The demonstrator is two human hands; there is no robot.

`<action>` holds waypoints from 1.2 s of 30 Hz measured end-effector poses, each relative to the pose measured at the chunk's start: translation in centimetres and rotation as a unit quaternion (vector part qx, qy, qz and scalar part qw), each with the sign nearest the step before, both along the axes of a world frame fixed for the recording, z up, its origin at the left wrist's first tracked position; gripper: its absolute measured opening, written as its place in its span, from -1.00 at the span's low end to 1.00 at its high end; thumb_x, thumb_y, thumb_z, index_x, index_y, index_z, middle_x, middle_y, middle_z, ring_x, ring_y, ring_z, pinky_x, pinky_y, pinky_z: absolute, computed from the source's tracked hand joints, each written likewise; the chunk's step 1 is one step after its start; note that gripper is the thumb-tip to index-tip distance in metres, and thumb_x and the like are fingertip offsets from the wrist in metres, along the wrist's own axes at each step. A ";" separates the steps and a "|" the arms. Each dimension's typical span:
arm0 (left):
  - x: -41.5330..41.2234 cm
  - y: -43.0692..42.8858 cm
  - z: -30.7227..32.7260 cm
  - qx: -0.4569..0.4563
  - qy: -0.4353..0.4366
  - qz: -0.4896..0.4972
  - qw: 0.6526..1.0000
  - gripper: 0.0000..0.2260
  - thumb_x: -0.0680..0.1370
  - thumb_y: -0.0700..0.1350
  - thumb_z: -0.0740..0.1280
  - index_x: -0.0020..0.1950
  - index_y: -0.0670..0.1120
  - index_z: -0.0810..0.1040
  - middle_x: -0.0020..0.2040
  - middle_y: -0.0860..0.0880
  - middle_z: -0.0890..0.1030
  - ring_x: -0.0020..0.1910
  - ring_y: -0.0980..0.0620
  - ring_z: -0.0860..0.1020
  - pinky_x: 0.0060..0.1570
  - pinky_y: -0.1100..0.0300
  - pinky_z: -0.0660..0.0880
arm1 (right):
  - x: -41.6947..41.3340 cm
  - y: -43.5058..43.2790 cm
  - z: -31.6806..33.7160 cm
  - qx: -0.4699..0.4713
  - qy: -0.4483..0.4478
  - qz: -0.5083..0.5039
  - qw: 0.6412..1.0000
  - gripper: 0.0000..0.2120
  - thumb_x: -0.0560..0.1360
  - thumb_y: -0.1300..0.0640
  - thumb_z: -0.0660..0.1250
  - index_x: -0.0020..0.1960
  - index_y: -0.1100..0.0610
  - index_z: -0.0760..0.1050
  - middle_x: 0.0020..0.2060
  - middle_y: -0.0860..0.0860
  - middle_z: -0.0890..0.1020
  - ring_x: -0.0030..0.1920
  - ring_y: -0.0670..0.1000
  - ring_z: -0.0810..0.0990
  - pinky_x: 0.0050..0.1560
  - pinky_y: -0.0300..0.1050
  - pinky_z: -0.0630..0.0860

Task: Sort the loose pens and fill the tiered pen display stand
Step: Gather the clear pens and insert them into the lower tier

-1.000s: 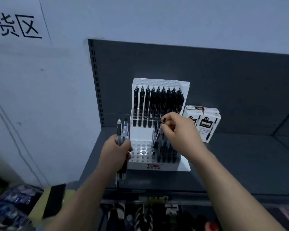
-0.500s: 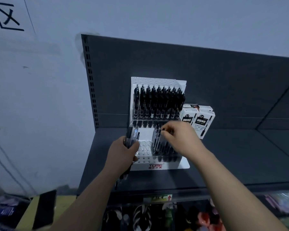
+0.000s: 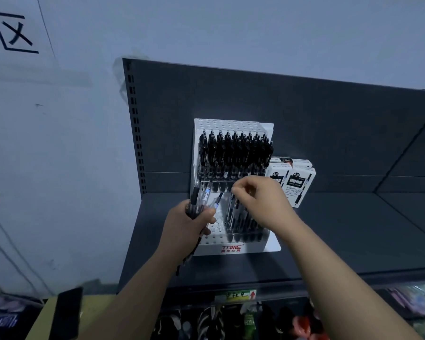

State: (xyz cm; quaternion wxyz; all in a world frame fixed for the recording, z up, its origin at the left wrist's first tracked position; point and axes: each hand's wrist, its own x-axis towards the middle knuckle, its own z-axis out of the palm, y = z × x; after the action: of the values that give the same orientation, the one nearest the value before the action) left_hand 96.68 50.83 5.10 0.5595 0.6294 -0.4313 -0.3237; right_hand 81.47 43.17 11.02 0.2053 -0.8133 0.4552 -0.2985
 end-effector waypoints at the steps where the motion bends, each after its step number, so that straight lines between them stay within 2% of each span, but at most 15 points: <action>1: -0.1 0.1 0.3 -0.009 -0.005 -0.010 1.000 -0.88 0.52 -0.09 0.40 -0.08 -0.13 0.56 -0.25 -0.03 0.69 -0.41 0.09 0.60 -0.41 0.34 0.48 | 0.3 0.2 0.4 0.038 -0.030 0.017 0.999 -0.88 0.56 0.06 0.33 -0.04 0.06 0.62 -0.24 -0.01 0.64 -0.33 -0.12 0.50 -0.34 -0.36 0.44; 3: -0.4 0.2 0.9 -0.027 -0.017 -0.030 0.999 -0.92 0.52 -0.11 0.39 -0.11 -0.11 0.55 -0.25 -0.02 0.69 -0.41 0.10 0.60 -0.39 0.28 0.51 | 1.0 0.4 0.8 0.106 -0.049 0.049 0.992 -0.88 0.56 0.05 0.34 -0.03 0.06 0.62 -0.31 0.00 0.62 -0.39 -0.11 0.47 -0.41 -0.34 0.42; 7: -0.2 0.1 1.5 -0.047 -0.001 -0.043 0.998 -0.95 0.53 -0.13 0.38 -0.09 -0.09 0.56 -0.25 -0.04 0.69 -0.40 0.08 0.59 -0.31 0.15 0.53 | 1.4 -0.2 1.5 0.214 -0.097 0.098 0.967 -0.92 0.56 0.18 0.34 0.00 0.08 0.61 -0.46 -0.05 0.57 -0.39 0.01 0.46 -0.31 -0.09 0.43; 10: 0.3 -0.1 1.5 -0.054 0.016 -0.049 0.997 -0.94 0.54 -0.11 0.38 -0.05 -0.09 0.57 -0.23 -0.05 0.69 -0.37 0.04 0.59 -0.27 0.06 0.54 | 1.2 -0.5 1.9 0.281 -0.152 0.139 0.937 -0.83 0.55 0.32 0.31 0.12 0.20 0.56 -0.39 -0.03 0.65 -0.40 -0.08 0.54 -0.35 -0.22 0.47; 12: 0.4 -0.2 1.4 -0.056 0.017 -0.045 0.997 -0.92 0.55 -0.09 0.36 -0.05 -0.09 0.56 -0.23 -0.07 0.68 -0.37 0.02 0.60 -0.31 0.09 0.54 | 1.1 -0.6 2.1 0.278 -0.169 0.128 0.937 -0.85 0.53 0.33 0.33 0.09 0.23 0.56 -0.32 0.02 0.66 -0.34 -0.10 0.58 -0.34 -0.27 0.51; 15: 1.2 -0.5 0.7 -0.037 -0.008 0.011 0.999 -0.85 0.56 -0.06 0.34 -0.10 -0.14 0.53 -0.30 -0.09 0.64 -0.44 0.04 0.58 -0.41 0.16 0.50 | 0.5 -1.4 2.8 0.238 -0.223 0.073 0.942 -0.92 0.51 0.29 0.36 -0.01 0.20 0.58 -0.33 0.03 0.65 -0.32 -0.06 0.60 -0.27 -0.23 0.56; 18: 2.8 -0.8 -0.7 0.008 -0.056 0.061 0.997 -0.65 0.55 0.05 0.31 -0.17 -0.25 0.46 -0.35 -0.18 0.55 -0.45 -0.02 0.48 -0.36 0.03 0.46 | 0.0 -2.5 3.0 0.129 -0.253 0.012 0.959 -0.97 0.49 0.26 0.41 -0.11 0.17 0.61 -0.38 0.01 0.65 -0.31 -0.01 0.63 -0.18 -0.11 0.63; 21: 3.1 -1.0 -1.7 0.038 -0.089 0.052 0.994 -0.58 0.56 0.12 0.23 -0.18 -0.26 0.42 -0.35 -0.17 0.53 -0.40 -0.06 0.45 -0.29 -0.04 0.46 | 0.4 -2.9 2.3 0.039 -0.182 -0.032 0.982 -0.94 0.50 0.23 0.41 -0.16 0.15 0.61 -0.36 0.02 0.67 -0.30 0.06 0.67 -0.14 -0.03 0.66; 25: 2.8 -1.1 -2.2 0.040 -0.073 0.030 0.996 -0.71 0.58 0.06 0.18 -0.21 -0.12 0.37 -0.33 -0.11 0.53 -0.39 -0.03 0.43 -0.29 -0.02 0.44 | 1.6 -3.0 0.7 -0.010 -0.059 -0.037 0.997 -0.92 0.52 0.16 0.40 -0.04 0.16 0.63 -0.30 -0.01 0.67 -0.26 0.01 0.66 -0.21 -0.16 0.60; 28: 2.9 -1.3 -2.2 0.037 -0.067 0.023 0.997 -0.80 0.57 -0.05 0.18 -0.21 -0.11 0.36 -0.35 -0.08 0.50 -0.38 -0.03 0.42 -0.31 0.02 0.41 | 2.2 -3.3 0.6 -0.017 -0.031 -0.036 0.999 -0.88 0.53 0.14 0.38 0.00 0.18 0.63 -0.29 0.02 0.68 -0.26 -0.01 0.66 -0.15 -0.13 0.61; 31: 2.8 -1.4 -2.0 0.027 -0.064 0.020 0.997 -0.80 0.58 -0.08 0.17 -0.21 -0.12 0.37 -0.38 -0.05 0.49 -0.40 -0.02 0.42 -0.32 0.03 0.39 | 2.5 -3.6 1.2 -0.008 -0.048 -0.039 0.998 -0.91 0.55 0.16 0.36 -0.03 0.16 0.62 -0.30 0.02 0.69 -0.26 0.04 0.68 -0.11 -0.05 0.63; 36: 2.6 -1.2 -1.9 0.019 -0.063 0.026 0.998 -0.79 0.60 -0.09 0.18 -0.19 -0.16 0.38 -0.40 -0.05 0.48 -0.45 0.02 0.41 -0.39 0.12 0.40 | 2.8 -3.7 0.6 0.011 0.004 -0.040 0.999 -0.88 0.53 0.16 0.38 -0.13 0.17 0.64 -0.34 0.05 0.69 -0.28 0.06 0.69 -0.17 -0.03 0.64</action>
State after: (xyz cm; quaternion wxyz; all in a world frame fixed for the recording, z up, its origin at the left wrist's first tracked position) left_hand 99.27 49.61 3.17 0.5274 0.6699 -0.4430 -0.2773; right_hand 84.27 39.43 11.60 0.2003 -0.7935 0.4911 -0.2983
